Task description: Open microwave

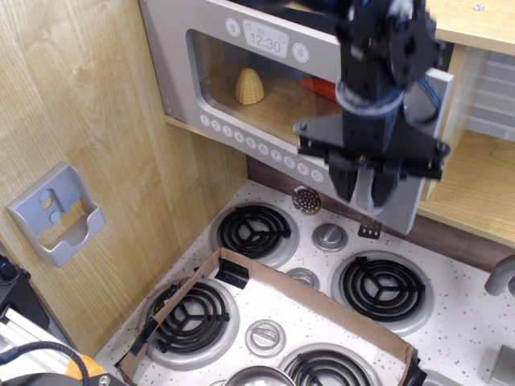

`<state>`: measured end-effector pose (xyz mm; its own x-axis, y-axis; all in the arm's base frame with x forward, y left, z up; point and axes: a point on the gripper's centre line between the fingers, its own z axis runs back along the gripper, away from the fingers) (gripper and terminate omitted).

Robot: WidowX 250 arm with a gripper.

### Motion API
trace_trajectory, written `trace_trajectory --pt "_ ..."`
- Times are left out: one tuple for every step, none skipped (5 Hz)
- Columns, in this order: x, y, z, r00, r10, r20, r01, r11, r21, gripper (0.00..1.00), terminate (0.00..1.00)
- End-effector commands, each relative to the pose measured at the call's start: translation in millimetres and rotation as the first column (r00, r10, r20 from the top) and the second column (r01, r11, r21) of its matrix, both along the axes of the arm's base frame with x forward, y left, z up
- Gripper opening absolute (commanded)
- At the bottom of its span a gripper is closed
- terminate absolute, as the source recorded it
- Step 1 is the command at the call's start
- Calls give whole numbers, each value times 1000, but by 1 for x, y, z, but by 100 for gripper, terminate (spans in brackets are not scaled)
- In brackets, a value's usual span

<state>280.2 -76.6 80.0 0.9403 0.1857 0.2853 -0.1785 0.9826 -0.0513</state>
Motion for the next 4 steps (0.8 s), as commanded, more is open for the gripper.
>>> trace_trajectory --pt "-49 -26 4 972 203 120 -198 979 -55 100 0" --pt "-57 -58 -15 959 239 154 -227 969 -93 100 0" --pt "-40 -91 -13 981 103 166 -90 992 -84 100 0" --pt "-18 -114 -2 986 18 165 -11 999 -42 100 0"
